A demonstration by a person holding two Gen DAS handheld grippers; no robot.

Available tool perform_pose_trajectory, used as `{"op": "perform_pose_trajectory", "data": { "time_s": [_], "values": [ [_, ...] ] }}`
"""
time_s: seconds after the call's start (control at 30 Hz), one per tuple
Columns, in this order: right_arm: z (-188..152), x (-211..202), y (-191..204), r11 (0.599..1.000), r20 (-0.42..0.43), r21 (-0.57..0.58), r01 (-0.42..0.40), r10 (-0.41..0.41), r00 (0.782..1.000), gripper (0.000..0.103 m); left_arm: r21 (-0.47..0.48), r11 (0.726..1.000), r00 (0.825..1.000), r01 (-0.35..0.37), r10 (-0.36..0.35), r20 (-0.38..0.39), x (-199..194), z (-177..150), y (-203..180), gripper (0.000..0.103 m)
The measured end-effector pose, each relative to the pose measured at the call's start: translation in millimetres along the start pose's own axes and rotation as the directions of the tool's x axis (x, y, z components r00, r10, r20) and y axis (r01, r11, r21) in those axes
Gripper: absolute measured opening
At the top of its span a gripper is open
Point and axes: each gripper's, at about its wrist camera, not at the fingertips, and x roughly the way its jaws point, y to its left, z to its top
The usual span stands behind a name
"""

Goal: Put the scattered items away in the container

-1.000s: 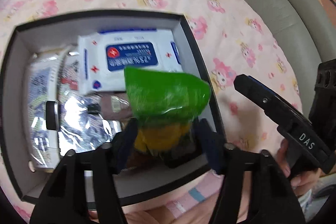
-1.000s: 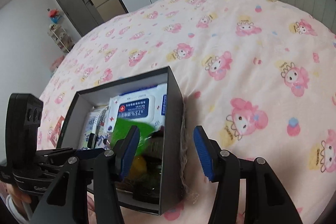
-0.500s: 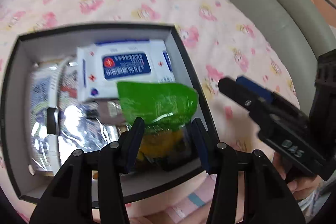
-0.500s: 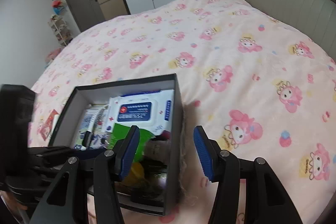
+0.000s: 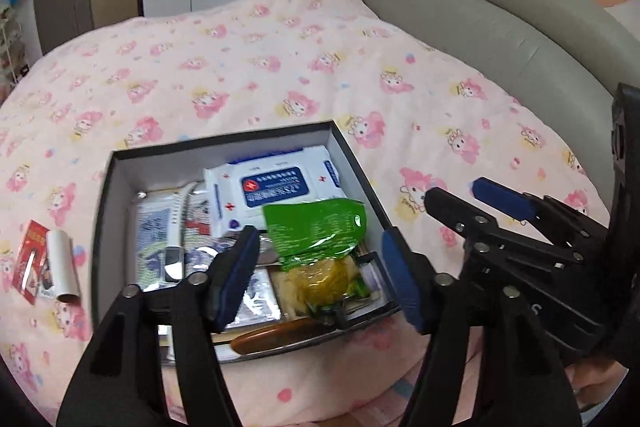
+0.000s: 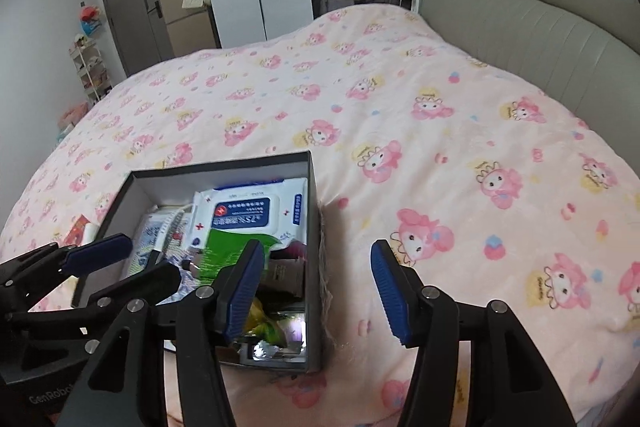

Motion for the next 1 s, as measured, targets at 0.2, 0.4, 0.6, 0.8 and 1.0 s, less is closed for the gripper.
{"op": "perform_pose_trajectory", "data": {
  "time_s": [0.2, 0.4, 0.6, 0.8, 1.0],
  "values": [
    [-4.0, -36.3, 15.9, 1.000, 0.042, 0.003, 0.012, -0.013, 0.999, 0.063, 0.016, 0.997, 0.994, -0.080, 0.079, 0.077, -48.3, -10.9, 7.4, 0.093],
    [-15.9, -78.6, 36.9, 1.000, 0.088, -0.022, 0.019, -0.017, 0.996, 0.070, 0.003, 0.997, 0.987, -0.079, 0.077, 0.142, -96.1, -24.1, 15.8, 0.101],
    [-46.1, -102.8, 43.4, 1.000, 0.102, -0.006, -0.011, 0.011, 0.995, 0.071, 0.035, 0.996, 0.981, -0.084, 0.077, 0.178, -122.1, -47.5, 9.4, 0.102],
    [-61.3, -111.9, 45.5, 1.000, 0.114, -0.030, 0.004, -0.001, 0.993, 0.071, 0.024, 0.997, 0.980, -0.076, 0.070, 0.187, -128.0, -63.6, 5.1, 0.102],
    [-65.5, -113.1, 46.5, 0.999, 0.116, -0.037, 0.002, 0.002, 0.993, 0.071, -0.009, 0.998, 0.982, -0.067, 0.067, 0.175, -127.3, -69.6, 8.3, 0.102]
  ]
}}
